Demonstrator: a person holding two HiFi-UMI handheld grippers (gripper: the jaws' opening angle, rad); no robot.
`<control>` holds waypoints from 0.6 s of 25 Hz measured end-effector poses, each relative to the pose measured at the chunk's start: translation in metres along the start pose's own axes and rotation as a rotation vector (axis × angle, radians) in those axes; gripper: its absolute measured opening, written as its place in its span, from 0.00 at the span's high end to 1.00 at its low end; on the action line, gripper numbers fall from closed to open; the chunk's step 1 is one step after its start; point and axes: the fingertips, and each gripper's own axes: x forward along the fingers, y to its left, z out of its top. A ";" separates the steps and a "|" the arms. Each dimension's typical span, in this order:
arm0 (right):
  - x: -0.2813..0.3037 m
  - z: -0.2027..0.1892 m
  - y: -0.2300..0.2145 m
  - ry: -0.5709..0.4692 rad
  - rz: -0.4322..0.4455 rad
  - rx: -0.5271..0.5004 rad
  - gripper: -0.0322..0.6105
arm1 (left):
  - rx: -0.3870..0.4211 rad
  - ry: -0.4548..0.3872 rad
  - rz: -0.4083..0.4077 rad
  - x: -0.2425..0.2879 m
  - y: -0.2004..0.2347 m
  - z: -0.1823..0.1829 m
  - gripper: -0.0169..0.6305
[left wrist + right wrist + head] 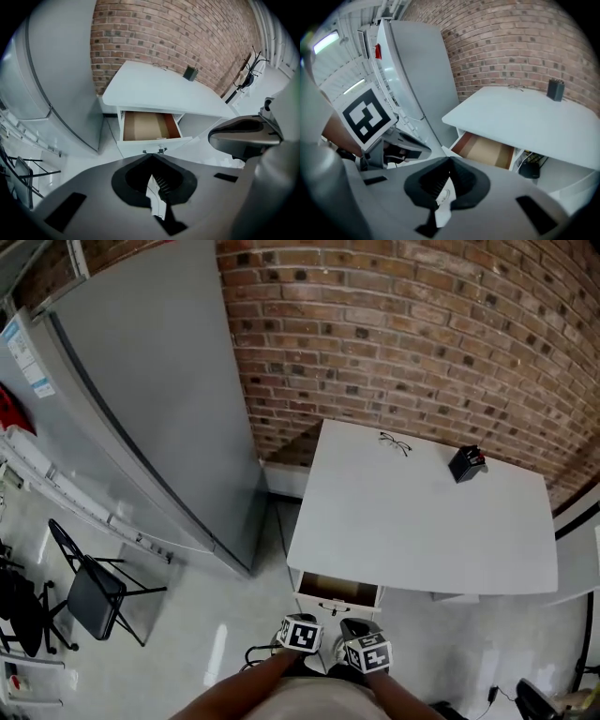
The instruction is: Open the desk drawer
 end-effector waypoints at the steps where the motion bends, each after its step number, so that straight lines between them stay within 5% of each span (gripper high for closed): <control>1: 0.000 0.004 -0.001 -0.009 -0.005 0.011 0.93 | -0.003 -0.011 0.008 -0.003 0.004 0.003 0.96; 6: 0.003 0.024 -0.007 -0.045 -0.004 0.009 0.93 | -0.103 -0.046 0.034 -0.007 0.028 0.024 0.96; 15: 0.004 0.043 -0.020 -0.053 0.002 0.008 0.93 | -0.146 -0.046 -0.001 -0.010 0.015 0.043 0.96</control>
